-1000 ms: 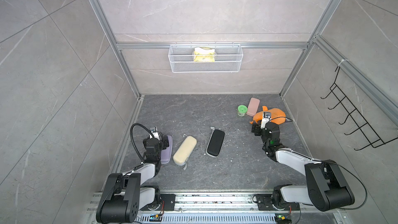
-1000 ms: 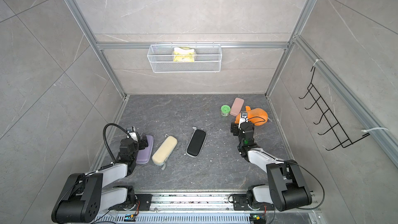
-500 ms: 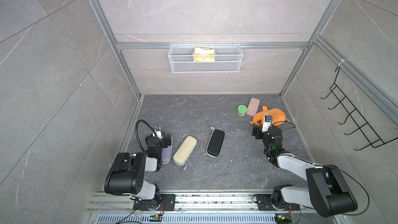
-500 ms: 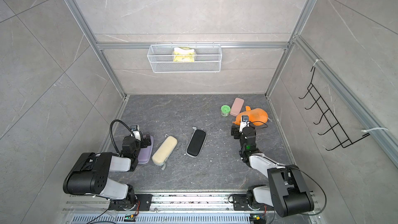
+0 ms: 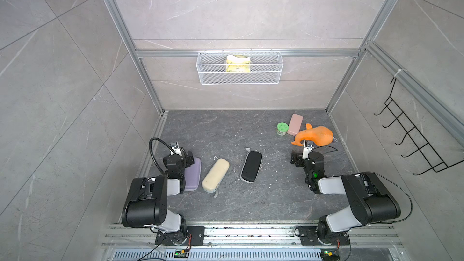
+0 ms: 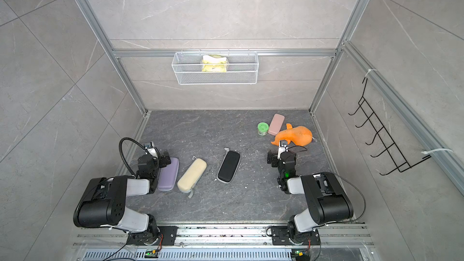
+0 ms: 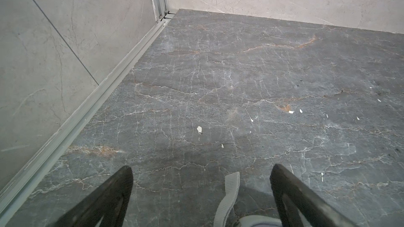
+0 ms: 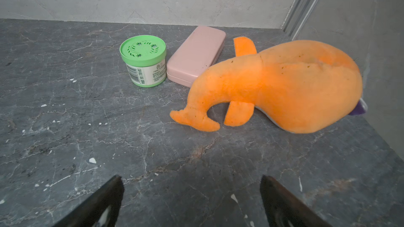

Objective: Put umbrellas into zippered umbrella sleeves
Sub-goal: Reset both arms

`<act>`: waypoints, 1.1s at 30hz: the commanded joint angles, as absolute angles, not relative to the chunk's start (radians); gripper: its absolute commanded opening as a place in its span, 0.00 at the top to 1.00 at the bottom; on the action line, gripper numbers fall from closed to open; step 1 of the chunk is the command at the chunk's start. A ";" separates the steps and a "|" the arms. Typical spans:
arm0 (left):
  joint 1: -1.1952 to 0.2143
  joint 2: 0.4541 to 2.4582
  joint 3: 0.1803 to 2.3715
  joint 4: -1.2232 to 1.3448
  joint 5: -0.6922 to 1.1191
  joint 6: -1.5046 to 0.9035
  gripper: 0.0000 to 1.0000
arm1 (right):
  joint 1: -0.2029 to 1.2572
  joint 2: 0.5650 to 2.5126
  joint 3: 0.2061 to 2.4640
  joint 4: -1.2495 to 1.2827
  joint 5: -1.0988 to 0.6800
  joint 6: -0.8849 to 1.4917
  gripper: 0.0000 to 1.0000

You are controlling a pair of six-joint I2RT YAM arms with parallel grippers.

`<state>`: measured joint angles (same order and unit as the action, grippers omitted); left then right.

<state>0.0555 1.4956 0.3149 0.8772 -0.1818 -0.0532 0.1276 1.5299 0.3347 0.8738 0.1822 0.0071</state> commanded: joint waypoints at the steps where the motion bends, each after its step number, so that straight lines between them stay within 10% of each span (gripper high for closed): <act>1: 0.055 1.496 0.333 0.892 -0.195 -0.064 0.00 | 0.125 1.517 0.346 0.901 0.184 0.013 0.00; 33: 0.054 1.496 0.334 0.890 -0.198 -0.064 0.00 | 0.130 1.519 0.348 0.900 0.185 0.006 0.00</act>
<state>0.0555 1.4956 0.3153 0.8597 -0.1818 -0.0532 0.1276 1.5299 0.3347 0.8742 0.1822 0.0067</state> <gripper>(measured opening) 0.997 0.993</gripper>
